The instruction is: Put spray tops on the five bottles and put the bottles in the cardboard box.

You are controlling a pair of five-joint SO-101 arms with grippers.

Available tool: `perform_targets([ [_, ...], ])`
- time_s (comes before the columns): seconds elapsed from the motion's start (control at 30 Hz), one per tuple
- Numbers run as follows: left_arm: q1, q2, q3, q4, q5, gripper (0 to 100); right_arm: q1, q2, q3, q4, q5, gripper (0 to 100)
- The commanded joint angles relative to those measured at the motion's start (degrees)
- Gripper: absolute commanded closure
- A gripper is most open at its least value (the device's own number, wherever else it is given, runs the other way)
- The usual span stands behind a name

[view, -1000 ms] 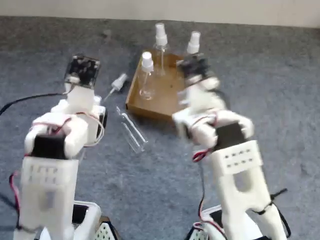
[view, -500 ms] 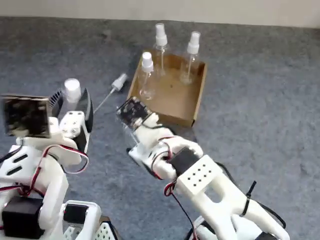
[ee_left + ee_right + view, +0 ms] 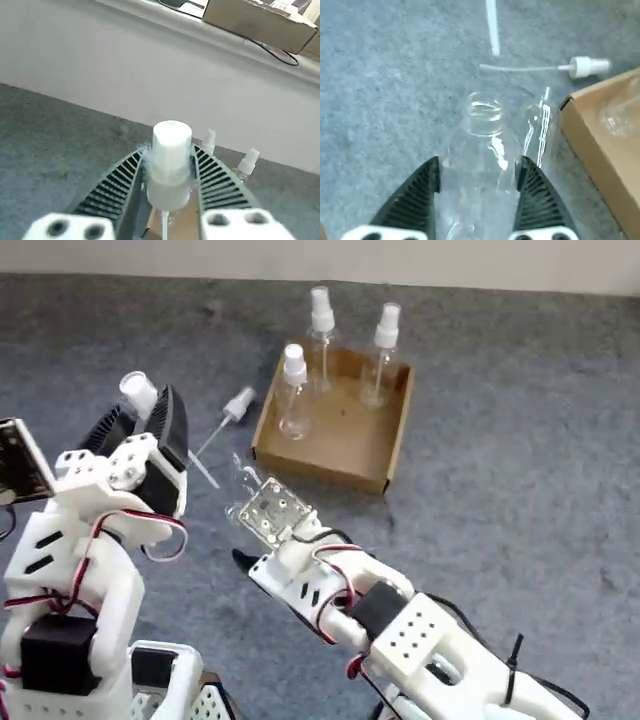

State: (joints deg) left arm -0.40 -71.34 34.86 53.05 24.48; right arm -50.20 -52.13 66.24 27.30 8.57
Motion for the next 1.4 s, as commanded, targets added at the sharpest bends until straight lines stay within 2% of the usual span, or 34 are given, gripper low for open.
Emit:
perform_targets([
  [0.0,4.7,-0.5,-0.2,-0.8,0.4,100,-0.2,-3.1,-0.5,-1.5,-0.5,99.5],
  [0.13,7.3,-0.5,2.6,0.1,0.4,100,-0.2,-3.5,-0.4,-1.5,-0.5,99.5],
  [0.3,7.3,-0.5,5.2,0.4,0.3,100,0.0,-3.5,-0.5,-1.5,-0.5,99.5],
  [0.53,5.1,-1.6,4.7,1.6,0.0,100,4.2,-3.5,-0.3,-1.5,-0.5,99.5],
  [0.8,4.5,-7.3,3.4,-0.8,-0.1,100,4.2,-3.5,0.0,-1.5,-0.5,99.5],
  [1.1,4.4,-7.4,3.6,-5.4,-0.1,100,4.2,-3.5,0.0,-1.5,-0.5,99.5],
  [1.37,2.6,-7.4,2.9,-5.5,0.0,100,4.2,-3.5,0.0,-1.5,-0.5,99.5],
])
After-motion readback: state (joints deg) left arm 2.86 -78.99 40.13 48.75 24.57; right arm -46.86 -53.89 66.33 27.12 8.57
